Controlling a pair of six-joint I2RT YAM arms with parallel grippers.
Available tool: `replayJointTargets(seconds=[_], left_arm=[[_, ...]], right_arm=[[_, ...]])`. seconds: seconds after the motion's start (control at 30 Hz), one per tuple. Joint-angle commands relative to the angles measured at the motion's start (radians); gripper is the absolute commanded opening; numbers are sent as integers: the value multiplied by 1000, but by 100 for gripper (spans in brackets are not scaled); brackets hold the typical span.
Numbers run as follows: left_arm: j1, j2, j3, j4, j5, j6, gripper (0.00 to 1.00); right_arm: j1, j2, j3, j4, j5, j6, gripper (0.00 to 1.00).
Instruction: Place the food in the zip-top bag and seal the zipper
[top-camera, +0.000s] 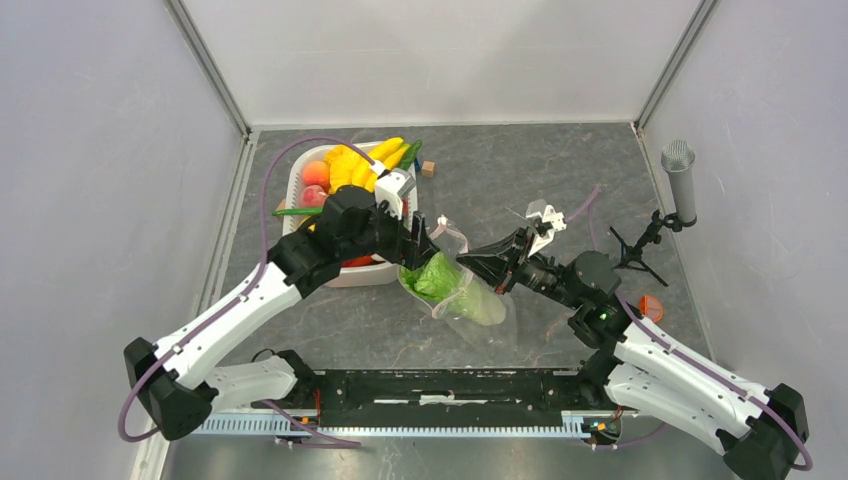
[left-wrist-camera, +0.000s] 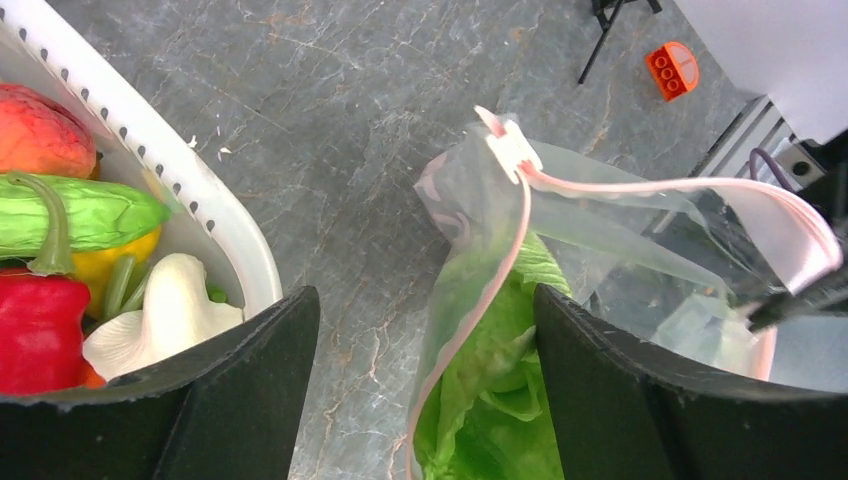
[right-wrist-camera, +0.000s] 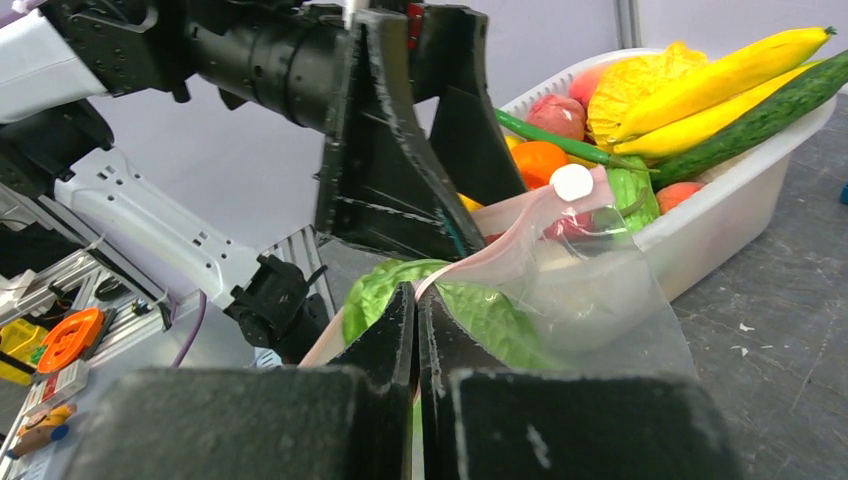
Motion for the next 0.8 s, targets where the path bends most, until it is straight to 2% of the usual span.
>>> replayJointTargets(seconds=[0.0,0.13,0.23,0.3,0.37,0.43,0.57,0.77], left_arm=[[12,15,36,56,20,-17,78],[16,6,32,71,65,1,55],[17,26,45,43,108,30,30],[17,47,52,21,137,49,24],[18,62,56,10,153,55,26],[17,65,49,23,165,59,4],[19,47,56,50,166,57,2],[20,24,330,-68,264,58,2]], right_arm=[[7,-15,40,45,-48,-15,0],[9,-7,44,40,-55,-28,0],[10,-3,46,44,-59,-33,0],[11,-4,51,41,-56,-39,0],[10,-6,57,38,-57,-45,0],[10,-8,61,36,-57,-47,0],[11,-10,59,35,-35,-51,0],[11,-83,111,5,91,-80,0]])
